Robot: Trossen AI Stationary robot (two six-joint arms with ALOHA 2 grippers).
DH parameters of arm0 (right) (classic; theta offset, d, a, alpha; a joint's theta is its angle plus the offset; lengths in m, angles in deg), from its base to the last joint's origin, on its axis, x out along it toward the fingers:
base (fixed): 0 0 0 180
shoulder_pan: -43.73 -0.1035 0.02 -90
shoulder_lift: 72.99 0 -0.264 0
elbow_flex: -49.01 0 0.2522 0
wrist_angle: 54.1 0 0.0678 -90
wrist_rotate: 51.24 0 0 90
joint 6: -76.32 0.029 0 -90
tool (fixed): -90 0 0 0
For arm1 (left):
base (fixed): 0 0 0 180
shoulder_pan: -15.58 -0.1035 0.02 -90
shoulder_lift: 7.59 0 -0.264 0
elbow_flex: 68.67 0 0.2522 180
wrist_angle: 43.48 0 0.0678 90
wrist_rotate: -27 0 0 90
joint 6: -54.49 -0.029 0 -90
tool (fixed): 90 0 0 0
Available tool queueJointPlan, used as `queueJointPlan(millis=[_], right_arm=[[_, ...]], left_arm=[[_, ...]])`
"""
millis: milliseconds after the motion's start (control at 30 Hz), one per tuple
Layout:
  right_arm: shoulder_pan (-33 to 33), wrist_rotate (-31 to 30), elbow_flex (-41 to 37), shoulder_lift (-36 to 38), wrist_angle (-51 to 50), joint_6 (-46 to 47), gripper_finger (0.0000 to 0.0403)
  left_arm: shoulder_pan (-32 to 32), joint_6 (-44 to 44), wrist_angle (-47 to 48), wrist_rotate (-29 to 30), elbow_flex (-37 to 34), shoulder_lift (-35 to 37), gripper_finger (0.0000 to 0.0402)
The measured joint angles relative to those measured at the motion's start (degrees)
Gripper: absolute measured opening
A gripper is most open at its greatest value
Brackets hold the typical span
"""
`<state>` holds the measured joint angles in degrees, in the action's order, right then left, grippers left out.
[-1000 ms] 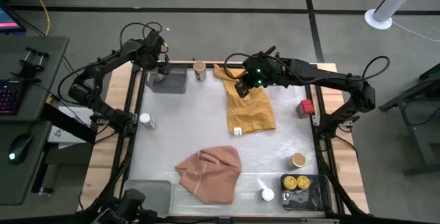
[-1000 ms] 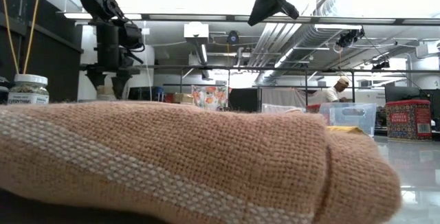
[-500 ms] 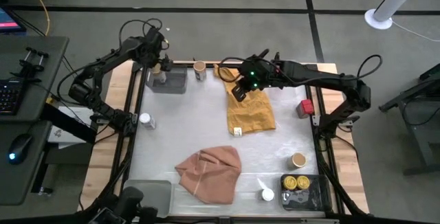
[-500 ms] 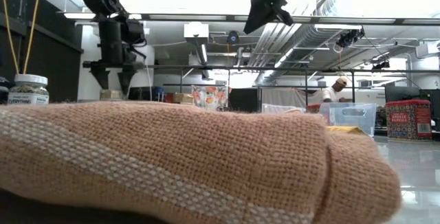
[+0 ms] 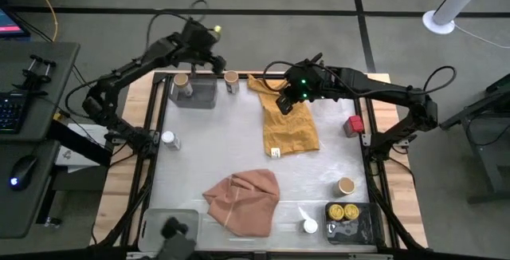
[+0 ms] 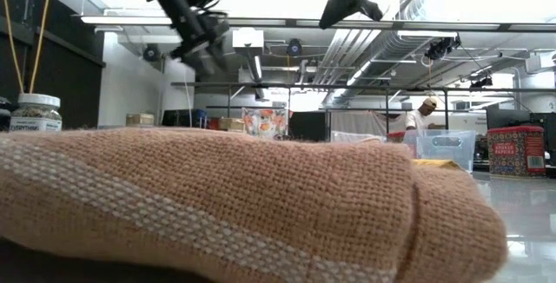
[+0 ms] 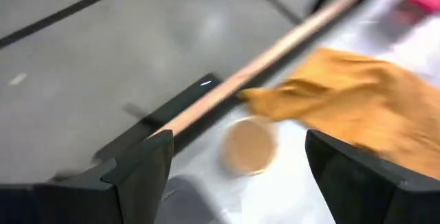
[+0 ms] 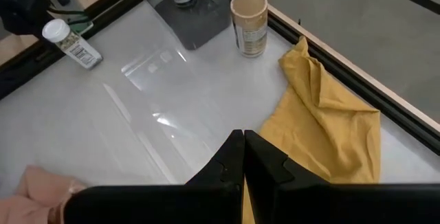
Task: Sort spices by type
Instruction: Put the top brown seasoning bottle into the top left black bin
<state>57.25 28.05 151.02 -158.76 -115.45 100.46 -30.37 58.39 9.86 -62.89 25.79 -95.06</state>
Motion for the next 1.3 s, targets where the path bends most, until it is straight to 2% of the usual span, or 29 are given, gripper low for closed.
queueJointPlan(millis=[100, 367, 500, 833, 1000, 1300], right_arm=[[0.00, 0.00, 0.00, 0.02, 0.00, 0.33, 0.0000], [-0.06, 1.05, 0.00, 0.00, -1.32, 1.58, 0.0000], [-0.14, 1.30, 0.00, 0.00, -2.46, 3.25, 0.0000], [-0.44, 2.02, 0.00, 0.00, -4.02, 4.41, 0.0000], [-0.44, 2.23, 0.00, 0.00, -4.02, 4.41, 0.0000], [-0.44, 2.48, 0.00, 0.00, -4.02, 4.41, 0.0000]], left_arm=[[2.91, -0.35, 0.44, -1.28, 3.64, -3.61, 0.0315], [3.07, -2.04, 18.59, 0.52, 22.05, -20.15, 0.0315], [4.12, -3.15, 21.63, 1.63, 26.99, -25.51, 0.0315], [4.19, -2.15, 26.42, 4.11, 28.15, -30.83, 0.0315], [4.12, -2.18, 26.54, 1.85, 28.10, -32.25, 0.0315], [4.39, -2.03, 25.71, 1.65, 28.08, -34.20, 0.0315]])
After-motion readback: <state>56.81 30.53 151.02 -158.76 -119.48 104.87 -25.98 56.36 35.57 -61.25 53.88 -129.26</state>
